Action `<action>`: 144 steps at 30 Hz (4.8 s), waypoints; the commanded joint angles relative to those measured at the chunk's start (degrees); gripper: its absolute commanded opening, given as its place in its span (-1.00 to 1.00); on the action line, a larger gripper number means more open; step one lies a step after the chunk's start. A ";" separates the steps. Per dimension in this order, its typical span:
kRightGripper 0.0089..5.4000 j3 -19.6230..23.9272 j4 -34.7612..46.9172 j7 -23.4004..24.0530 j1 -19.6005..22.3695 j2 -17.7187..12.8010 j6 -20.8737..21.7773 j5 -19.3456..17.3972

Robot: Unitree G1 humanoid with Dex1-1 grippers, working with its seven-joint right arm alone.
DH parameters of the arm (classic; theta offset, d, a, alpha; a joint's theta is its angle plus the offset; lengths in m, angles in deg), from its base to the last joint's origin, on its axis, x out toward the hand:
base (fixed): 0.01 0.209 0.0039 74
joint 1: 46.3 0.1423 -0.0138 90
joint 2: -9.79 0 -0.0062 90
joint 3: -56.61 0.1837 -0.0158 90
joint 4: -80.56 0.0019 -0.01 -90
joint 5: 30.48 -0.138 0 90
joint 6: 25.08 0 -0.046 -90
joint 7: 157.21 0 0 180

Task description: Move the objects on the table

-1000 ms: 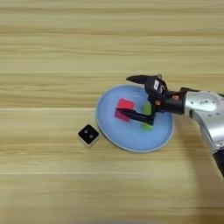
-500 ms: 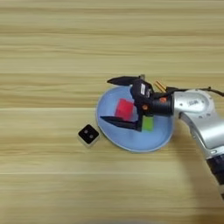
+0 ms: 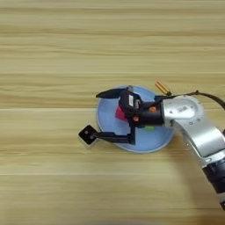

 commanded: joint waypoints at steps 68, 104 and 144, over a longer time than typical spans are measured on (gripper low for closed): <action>0.85 -14.29 1.79 5.92 9.06 2.27 -21.92 13.20; 0.18 6.31 4.18 10.37 13.84 3.32 -20.96 1.03; 0.18 9.58 -39.78 26.62 27.99 7.70 -0.66 8.77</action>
